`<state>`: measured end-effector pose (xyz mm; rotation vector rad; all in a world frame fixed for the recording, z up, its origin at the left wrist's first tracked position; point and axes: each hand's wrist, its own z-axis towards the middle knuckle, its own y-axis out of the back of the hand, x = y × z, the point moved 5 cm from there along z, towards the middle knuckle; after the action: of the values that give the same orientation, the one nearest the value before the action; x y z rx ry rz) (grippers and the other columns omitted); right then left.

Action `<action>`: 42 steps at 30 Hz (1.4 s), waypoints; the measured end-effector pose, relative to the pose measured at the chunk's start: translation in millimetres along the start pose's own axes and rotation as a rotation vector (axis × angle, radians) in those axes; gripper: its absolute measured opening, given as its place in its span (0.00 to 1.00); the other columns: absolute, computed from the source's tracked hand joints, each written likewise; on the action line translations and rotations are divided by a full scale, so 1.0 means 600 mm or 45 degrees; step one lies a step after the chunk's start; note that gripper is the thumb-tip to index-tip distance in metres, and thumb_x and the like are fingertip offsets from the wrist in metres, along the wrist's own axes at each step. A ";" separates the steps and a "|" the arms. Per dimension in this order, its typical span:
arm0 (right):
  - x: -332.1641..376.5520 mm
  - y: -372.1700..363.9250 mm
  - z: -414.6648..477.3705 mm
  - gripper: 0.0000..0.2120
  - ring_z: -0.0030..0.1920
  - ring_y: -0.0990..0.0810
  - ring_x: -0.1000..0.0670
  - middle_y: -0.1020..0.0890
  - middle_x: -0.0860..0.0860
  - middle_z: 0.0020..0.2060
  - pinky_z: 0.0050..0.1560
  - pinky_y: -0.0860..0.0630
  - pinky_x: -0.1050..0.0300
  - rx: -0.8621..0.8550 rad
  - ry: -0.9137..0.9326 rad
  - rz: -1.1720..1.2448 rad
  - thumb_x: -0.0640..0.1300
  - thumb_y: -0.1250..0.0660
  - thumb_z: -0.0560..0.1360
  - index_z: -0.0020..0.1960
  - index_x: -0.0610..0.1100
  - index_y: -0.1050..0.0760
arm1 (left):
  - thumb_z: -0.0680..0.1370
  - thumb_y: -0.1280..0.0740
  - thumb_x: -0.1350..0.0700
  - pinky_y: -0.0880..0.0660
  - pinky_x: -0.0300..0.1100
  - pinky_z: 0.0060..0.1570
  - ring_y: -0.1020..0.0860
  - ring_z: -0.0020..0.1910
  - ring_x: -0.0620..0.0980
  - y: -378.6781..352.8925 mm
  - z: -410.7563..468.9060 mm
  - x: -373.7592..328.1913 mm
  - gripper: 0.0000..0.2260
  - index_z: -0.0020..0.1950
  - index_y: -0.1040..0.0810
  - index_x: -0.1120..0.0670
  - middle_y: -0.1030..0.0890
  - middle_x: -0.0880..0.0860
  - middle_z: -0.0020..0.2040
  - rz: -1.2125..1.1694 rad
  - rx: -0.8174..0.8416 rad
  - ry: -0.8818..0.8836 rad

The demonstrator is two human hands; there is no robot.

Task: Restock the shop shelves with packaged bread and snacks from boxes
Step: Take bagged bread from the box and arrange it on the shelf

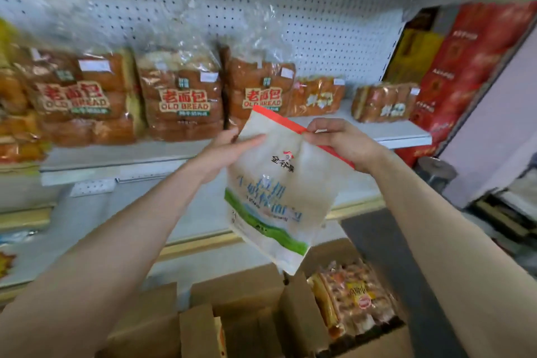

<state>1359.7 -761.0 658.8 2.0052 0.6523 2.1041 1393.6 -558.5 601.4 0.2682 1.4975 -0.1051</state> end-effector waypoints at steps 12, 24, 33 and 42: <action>0.190 0.133 -0.057 0.09 0.25 0.26 0.53 0.23 0.49 0.30 0.26 0.29 0.65 -0.143 0.190 0.078 0.43 0.33 0.78 0.39 0.44 0.27 | 0.80 0.35 0.59 0.20 0.39 0.40 0.18 0.37 0.44 -0.033 -0.005 -0.232 0.04 0.49 0.21 0.55 0.15 0.48 0.39 -0.252 -0.065 -0.369; 0.100 0.306 -0.187 0.38 0.53 0.16 0.47 0.19 0.53 0.58 0.53 0.20 0.39 -0.575 0.318 0.317 0.57 0.20 0.62 0.67 0.55 0.34 | 0.78 0.33 0.51 0.25 0.57 0.60 0.19 0.53 0.55 -0.212 -0.026 -0.357 0.07 0.52 0.20 0.52 0.16 0.53 0.51 -0.253 -0.207 -0.539; 0.032 0.440 -0.308 0.33 0.54 0.18 0.56 0.17 0.55 0.56 0.50 0.22 0.60 -0.660 0.503 0.424 0.51 0.21 0.65 0.66 0.51 0.29 | 0.79 0.33 0.52 0.24 0.40 0.48 0.20 0.45 0.46 -0.410 -0.062 -0.433 0.04 0.45 0.21 0.49 0.17 0.47 0.43 -0.349 -0.316 -0.640; 0.025 0.591 -0.350 0.21 0.45 0.15 0.56 0.14 0.57 0.46 0.39 0.22 0.65 -0.849 0.607 0.589 0.41 0.25 0.70 0.61 0.48 0.24 | 0.76 0.29 0.54 0.20 0.45 0.46 0.17 0.46 0.49 -0.547 -0.049 -0.485 0.04 0.50 0.21 0.48 0.15 0.47 0.45 -0.440 -0.221 -0.601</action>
<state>1216.0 -1112.8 819.4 1.3717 -0.4856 2.5998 1266.6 -896.3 852.4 -0.1523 1.0611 -0.2920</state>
